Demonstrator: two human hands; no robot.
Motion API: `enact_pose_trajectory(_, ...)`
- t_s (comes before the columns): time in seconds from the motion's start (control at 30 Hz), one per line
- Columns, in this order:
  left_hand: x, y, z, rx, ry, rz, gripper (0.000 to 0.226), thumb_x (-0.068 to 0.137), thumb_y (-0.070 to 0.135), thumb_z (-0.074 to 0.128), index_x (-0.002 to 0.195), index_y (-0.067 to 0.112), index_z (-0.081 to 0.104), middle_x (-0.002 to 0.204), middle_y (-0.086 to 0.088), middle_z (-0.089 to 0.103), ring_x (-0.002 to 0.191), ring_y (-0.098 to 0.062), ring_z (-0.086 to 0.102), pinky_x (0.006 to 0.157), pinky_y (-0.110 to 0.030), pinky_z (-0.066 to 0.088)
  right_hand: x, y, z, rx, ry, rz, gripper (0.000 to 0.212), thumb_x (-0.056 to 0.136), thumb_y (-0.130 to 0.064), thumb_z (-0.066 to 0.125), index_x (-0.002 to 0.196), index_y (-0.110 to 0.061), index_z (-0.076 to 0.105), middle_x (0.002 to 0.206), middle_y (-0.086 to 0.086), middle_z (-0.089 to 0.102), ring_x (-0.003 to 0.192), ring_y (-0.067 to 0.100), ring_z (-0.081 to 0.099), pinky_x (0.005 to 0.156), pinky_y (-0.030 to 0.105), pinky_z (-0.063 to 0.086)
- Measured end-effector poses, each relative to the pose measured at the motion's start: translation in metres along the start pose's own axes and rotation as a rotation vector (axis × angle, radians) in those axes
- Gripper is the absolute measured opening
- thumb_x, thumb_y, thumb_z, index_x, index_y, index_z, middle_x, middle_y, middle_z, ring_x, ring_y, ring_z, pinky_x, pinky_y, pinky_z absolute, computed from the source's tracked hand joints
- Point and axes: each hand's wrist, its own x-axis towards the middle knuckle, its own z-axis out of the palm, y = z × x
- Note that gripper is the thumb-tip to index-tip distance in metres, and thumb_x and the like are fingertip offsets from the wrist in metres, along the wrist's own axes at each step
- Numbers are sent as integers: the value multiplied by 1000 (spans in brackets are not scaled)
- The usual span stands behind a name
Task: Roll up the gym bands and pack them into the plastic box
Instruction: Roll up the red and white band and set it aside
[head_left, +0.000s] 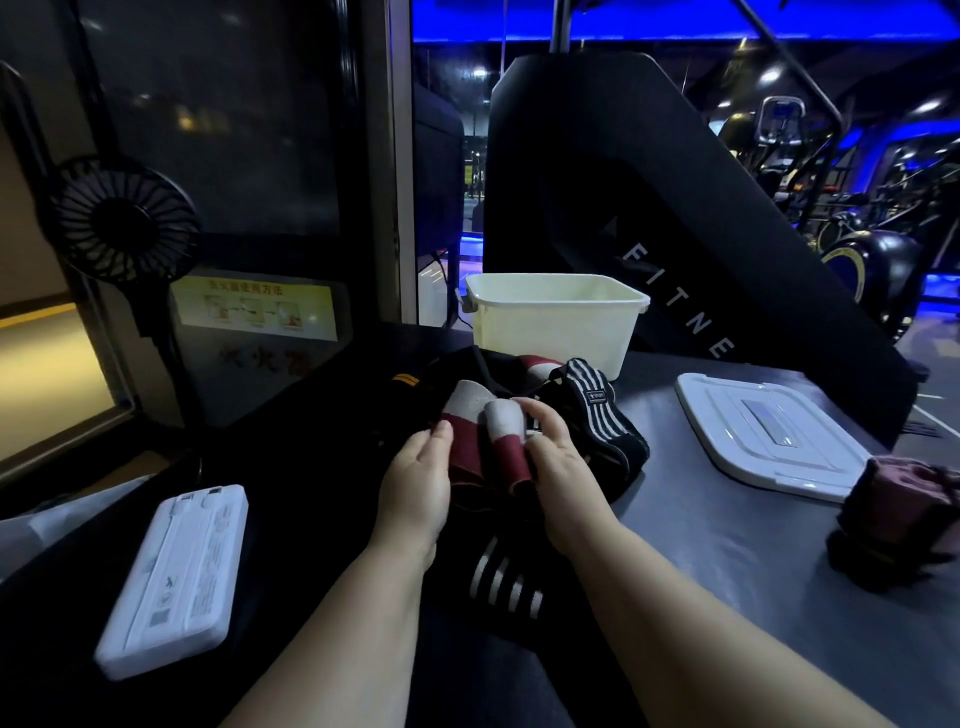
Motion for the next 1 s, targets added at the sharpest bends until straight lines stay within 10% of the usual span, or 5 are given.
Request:
enact_pose_trajectory(0.17,-12,0,9,45,-127,-50,38,100,43,45,113,14,67,111,-6,70,109,-21,64,103,-44,47,-1,1,0,139,-46,68,31,76,-65,61,101,-46,64,113,4,66,101,16,67,87,33,53)
enact_pose_trajectory(0.43,-14,1,7,275,-113,142,65,73,70,49,77,8,66,101,-15,65,94,-27,64,87,-40,52,4,-3,-9,222,36,89,47,72,-26,76,114,-15,59,104,16,69,84,25,69,71,37,55)
enact_pose_trajectory(0.7,-22,10,11,-106,-101,-167,47,88,39,68,116,22,35,112,-4,56,104,-20,61,95,-43,52,2,-2,-22,434,-48,171,30,79,-11,68,108,-9,63,88,17,68,73,28,66,64,37,55)
enact_pose_trajectory(0.9,-25,12,9,-193,-197,-242,13,97,27,57,104,17,56,103,-11,67,91,-22,68,69,-33,56,0,-3,-21,321,-47,154,24,85,-10,64,109,-9,61,85,14,69,69,24,66,59,33,53)
enact_pose_trajectory(1.0,-20,9,7,-228,-168,-274,53,93,28,65,136,6,41,114,-18,64,95,-28,68,61,-34,56,0,-2,-17,269,-32,96,43,72,-20,70,112,-10,60,99,23,69,80,31,67,70,42,53)
